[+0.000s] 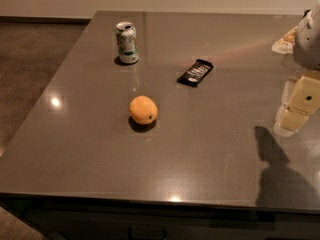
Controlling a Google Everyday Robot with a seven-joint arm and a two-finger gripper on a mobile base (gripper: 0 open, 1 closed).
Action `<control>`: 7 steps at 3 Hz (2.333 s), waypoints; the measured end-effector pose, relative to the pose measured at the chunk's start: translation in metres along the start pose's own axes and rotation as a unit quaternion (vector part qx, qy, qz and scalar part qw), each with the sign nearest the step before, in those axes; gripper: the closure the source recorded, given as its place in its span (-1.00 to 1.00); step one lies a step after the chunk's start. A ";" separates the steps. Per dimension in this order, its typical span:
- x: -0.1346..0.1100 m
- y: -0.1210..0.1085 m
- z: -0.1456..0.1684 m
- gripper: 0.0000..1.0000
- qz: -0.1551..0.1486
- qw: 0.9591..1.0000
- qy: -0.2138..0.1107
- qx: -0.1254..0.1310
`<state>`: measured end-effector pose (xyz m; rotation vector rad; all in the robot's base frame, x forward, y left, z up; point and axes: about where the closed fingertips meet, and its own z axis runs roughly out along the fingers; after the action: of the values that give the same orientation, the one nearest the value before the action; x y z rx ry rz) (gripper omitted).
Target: Move rxbar chocolate near 7up can
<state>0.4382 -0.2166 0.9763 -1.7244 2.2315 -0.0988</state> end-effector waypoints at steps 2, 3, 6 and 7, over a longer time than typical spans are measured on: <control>-0.019 -0.021 0.013 -1.00 -0.012 1.000 -0.024 -0.009; -0.037 -0.044 0.031 -1.00 -0.026 0.999 -0.043 -0.015; -0.077 -0.118 0.103 -1.00 -0.106 0.992 -0.057 -0.049; -0.091 -0.132 0.128 -1.00 -0.149 0.985 -0.052 -0.066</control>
Offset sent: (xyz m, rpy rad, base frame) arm 0.0509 0.0252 -0.0093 0.0805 0.0189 0.0748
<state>0.6180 -0.1476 0.9068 -2.0743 1.9322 0.0724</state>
